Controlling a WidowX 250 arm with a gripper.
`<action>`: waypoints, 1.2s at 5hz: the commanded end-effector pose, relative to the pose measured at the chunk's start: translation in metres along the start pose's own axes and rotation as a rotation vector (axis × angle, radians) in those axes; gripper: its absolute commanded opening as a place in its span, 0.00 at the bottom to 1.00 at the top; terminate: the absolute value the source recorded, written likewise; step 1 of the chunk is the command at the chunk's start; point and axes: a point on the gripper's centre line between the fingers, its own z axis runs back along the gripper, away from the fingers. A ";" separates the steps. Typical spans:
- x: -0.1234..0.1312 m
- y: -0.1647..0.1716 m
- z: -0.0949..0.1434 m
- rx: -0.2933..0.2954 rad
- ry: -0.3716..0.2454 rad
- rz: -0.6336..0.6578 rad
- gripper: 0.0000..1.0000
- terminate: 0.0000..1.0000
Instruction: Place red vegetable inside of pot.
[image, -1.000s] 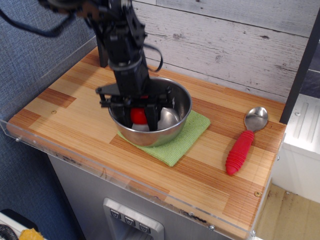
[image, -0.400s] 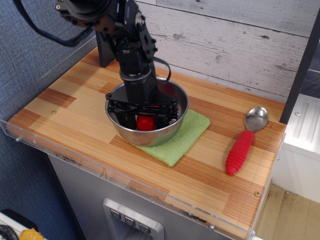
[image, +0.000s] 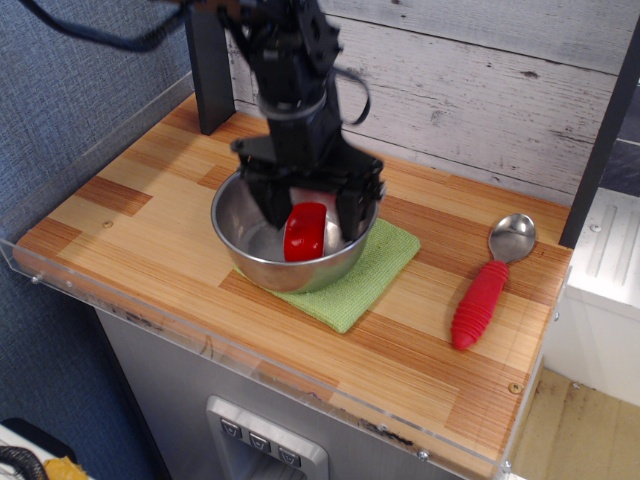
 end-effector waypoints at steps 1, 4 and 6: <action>0.019 -0.009 0.065 -0.002 -0.120 -0.053 1.00 0.00; 0.020 -0.006 0.068 -0.010 0.003 -0.059 1.00 0.00; 0.018 -0.004 0.068 -0.016 0.025 -0.054 1.00 0.00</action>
